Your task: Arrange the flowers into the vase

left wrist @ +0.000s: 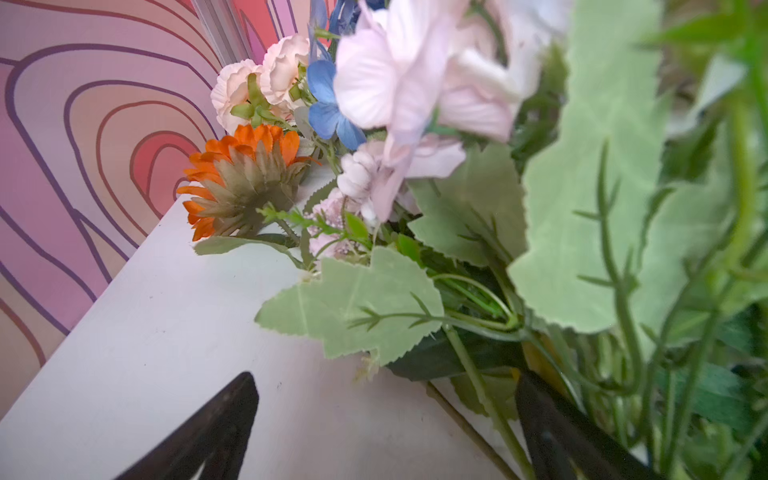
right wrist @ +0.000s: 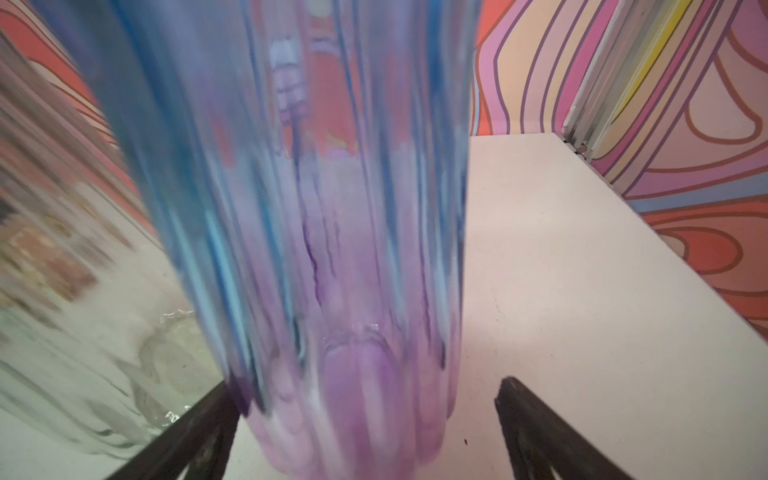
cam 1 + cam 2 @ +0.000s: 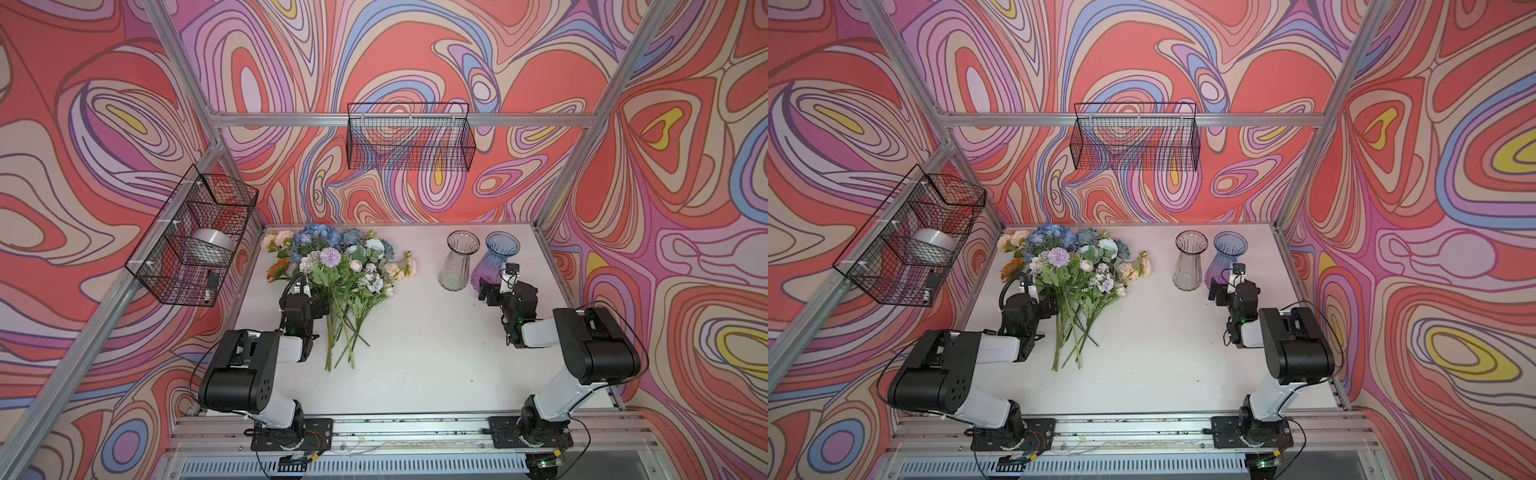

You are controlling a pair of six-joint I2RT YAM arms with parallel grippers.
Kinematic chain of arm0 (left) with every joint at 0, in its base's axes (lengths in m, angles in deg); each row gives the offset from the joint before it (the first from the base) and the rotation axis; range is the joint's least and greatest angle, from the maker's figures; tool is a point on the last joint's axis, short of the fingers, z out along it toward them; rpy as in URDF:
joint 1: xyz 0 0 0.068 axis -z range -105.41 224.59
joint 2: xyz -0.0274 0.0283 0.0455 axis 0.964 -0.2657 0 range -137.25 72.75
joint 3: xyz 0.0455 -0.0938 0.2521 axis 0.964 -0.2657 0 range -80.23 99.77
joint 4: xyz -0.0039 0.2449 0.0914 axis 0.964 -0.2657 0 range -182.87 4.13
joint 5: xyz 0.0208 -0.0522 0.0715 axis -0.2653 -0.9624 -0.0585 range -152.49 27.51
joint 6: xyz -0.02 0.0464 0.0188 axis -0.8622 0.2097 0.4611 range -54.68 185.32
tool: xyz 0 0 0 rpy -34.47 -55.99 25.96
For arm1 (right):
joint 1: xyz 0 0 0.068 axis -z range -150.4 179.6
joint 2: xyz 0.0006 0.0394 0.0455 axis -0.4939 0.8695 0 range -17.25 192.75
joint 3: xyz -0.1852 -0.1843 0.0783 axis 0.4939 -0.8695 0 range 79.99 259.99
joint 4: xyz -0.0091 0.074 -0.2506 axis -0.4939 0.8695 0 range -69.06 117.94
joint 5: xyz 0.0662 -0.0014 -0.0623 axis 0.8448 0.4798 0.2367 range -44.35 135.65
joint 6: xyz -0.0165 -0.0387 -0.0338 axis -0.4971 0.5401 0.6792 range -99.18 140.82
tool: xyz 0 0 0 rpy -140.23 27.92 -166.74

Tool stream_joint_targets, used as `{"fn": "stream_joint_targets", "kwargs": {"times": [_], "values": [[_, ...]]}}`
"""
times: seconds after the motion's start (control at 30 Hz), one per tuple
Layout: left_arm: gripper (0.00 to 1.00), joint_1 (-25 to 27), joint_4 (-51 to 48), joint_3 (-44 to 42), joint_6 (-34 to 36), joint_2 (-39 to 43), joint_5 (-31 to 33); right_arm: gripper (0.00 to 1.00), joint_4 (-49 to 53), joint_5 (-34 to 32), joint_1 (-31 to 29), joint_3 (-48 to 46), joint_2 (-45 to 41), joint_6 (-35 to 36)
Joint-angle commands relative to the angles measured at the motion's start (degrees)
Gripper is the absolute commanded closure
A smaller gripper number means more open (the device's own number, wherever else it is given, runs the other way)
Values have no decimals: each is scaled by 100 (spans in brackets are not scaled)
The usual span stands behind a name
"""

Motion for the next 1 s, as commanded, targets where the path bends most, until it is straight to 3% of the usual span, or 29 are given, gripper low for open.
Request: {"fn": "stream_joint_targets", "kwargs": {"times": [0.0,0.77,0.83,0.97], "values": [[0,-52,251,101,59,-51,-44,2,-97,-27,55,85,70,-45],[1,-182,120,139,9,-41,-328,2,-80,-18,56,86,70,-51],[9,-183,171,126,-29,-19,-232,4,-91,-102,54,84,41,-56],[15,-178,-585,198,-122,661,-48,11,875,-129,56,354,-522,-85]]}}
